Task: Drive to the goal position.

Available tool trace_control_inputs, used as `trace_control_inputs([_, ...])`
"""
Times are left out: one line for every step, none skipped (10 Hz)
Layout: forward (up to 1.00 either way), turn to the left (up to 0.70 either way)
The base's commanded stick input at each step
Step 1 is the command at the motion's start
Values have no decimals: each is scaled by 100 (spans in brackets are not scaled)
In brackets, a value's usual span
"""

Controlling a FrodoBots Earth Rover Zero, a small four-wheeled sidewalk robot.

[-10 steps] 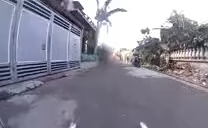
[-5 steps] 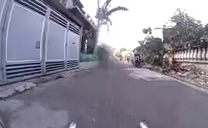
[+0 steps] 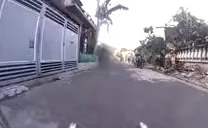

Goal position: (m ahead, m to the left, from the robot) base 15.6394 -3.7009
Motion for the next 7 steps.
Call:
trace_control_inputs([70, 0])
trace_control_inputs([70, 0])
trace_control_inputs([70, 0])
trace_control_inputs([70, 0])
trace_control_inputs([70, 0])
trace_control_inputs([70, 0])
trace_control_inputs([70, 0])
